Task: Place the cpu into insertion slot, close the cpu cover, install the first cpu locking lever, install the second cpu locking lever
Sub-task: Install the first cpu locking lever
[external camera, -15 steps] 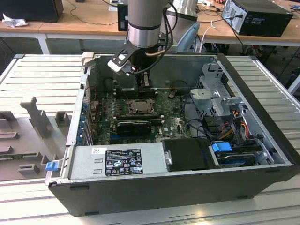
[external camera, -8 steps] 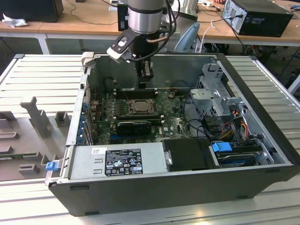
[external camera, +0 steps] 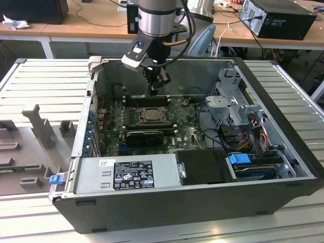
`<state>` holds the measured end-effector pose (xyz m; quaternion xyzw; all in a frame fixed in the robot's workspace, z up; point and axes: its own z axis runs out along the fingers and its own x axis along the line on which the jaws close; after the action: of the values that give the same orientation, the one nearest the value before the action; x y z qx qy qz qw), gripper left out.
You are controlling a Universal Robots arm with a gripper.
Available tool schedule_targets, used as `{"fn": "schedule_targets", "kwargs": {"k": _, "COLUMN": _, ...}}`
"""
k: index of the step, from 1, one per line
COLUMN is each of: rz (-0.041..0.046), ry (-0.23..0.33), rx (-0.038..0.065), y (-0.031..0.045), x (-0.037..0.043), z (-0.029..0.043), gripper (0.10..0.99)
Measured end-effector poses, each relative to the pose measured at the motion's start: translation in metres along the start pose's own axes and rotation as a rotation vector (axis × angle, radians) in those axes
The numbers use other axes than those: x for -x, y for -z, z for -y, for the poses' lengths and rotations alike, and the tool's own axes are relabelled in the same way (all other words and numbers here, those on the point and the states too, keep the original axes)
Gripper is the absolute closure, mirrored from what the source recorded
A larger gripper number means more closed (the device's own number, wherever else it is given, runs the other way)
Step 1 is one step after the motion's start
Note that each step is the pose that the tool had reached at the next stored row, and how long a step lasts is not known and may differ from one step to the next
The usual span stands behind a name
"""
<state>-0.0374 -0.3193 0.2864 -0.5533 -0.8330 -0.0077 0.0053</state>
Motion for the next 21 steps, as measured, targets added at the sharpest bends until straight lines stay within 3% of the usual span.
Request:
{"fn": "schedule_targets", "kwargs": {"k": 6, "rz": -0.0008, "ry": 0.169, "rx": -0.003, "y": 0.0000, "x": 0.0000, "z": 0.0000, "gripper": 0.980}}
{"fn": "schedule_targets", "kwargs": {"k": 17, "rz": -0.0022, "ry": 0.387, "rx": -0.007, "y": 0.0000, "x": 0.0000, "z": 0.0000, "gripper": 0.980}}
{"fn": "schedule_targets", "kwargs": {"k": 21, "rz": -0.0031, "ry": 0.521, "rx": -0.009, "y": 0.0000, "x": 0.0000, "z": 0.0000, "gripper": 0.980}}
